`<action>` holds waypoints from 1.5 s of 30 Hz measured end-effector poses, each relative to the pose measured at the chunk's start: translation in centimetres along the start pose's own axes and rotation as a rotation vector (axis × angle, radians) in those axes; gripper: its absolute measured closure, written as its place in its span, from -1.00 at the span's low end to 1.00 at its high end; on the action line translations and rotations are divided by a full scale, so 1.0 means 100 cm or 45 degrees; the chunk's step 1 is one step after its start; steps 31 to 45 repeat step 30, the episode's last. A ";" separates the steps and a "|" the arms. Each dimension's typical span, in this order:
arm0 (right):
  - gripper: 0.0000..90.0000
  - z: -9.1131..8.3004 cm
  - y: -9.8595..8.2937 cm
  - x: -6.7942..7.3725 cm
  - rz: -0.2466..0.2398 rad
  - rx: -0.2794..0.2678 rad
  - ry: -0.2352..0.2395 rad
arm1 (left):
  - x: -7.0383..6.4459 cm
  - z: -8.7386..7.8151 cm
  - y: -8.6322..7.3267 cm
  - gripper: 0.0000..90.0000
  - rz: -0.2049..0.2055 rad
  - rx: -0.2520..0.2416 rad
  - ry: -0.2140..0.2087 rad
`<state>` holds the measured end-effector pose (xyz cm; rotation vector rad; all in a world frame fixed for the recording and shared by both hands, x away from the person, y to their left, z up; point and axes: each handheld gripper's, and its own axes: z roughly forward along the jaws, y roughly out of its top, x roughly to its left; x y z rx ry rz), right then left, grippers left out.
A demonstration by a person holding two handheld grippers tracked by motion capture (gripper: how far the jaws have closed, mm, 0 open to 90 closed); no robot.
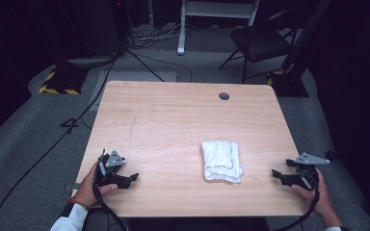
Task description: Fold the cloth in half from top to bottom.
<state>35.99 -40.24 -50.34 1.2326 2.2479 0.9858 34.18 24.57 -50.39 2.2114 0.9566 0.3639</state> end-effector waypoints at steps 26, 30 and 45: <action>-0.60 0.000 0.000 0.000 0.001 0.000 0.000 | 0.001 0.000 0.000 -0.66 0.001 0.004 0.005; -0.60 0.000 0.000 0.000 0.000 -0.001 0.001 | 0.001 0.000 0.000 -0.66 0.000 0.004 0.004; -0.60 0.000 0.000 0.000 0.000 -0.001 0.001 | 0.001 0.000 0.000 -0.66 0.000 0.004 0.004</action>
